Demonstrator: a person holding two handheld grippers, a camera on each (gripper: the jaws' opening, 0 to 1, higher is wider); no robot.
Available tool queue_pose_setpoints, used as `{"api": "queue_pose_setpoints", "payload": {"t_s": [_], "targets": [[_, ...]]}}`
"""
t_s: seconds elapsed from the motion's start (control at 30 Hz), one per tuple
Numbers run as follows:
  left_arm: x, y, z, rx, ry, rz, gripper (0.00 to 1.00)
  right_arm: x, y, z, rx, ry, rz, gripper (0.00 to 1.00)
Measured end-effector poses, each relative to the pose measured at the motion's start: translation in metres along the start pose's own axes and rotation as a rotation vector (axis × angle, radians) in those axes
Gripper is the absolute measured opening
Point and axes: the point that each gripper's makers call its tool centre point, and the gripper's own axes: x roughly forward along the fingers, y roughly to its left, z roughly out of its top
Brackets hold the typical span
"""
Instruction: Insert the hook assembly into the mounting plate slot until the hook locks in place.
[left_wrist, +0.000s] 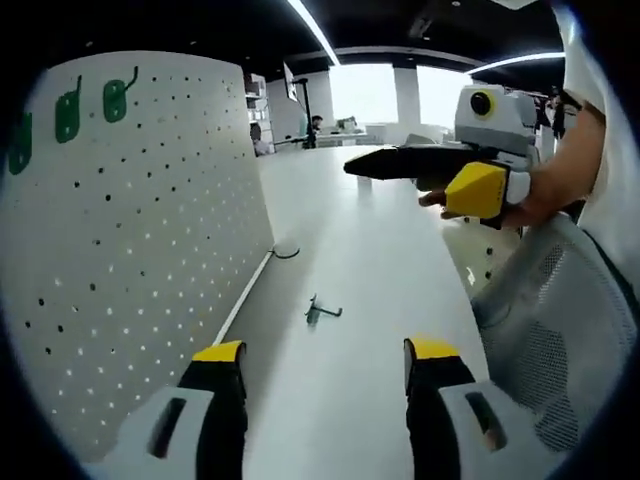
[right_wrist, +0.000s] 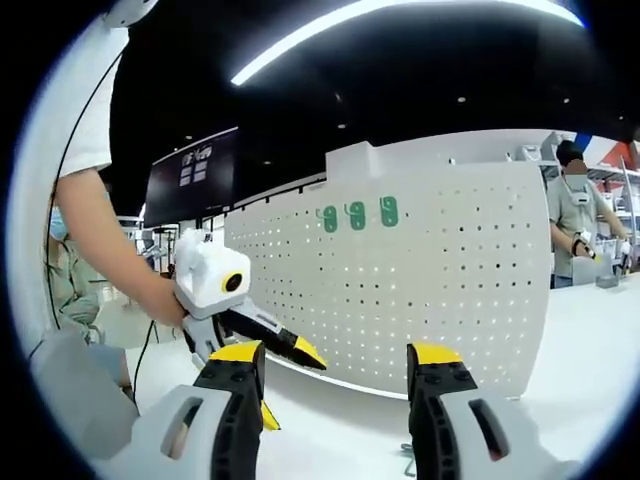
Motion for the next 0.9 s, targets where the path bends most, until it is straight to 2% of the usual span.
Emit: {"api": "queue_pose_setpoints", "payload": {"t_s": [0.37,0.9], "targets": [[0.028,-0.003,-0.007,0.065,0.069,-0.078,0.63,-0.001,-0.002,0.000,0.007,-0.001,-0.005,0.55],[0.066,0.004,-0.002,0.131,0.128,-0.156,0.62,-0.004,-0.010,0.003,0.018,-0.017,-0.034,0.55]]}}
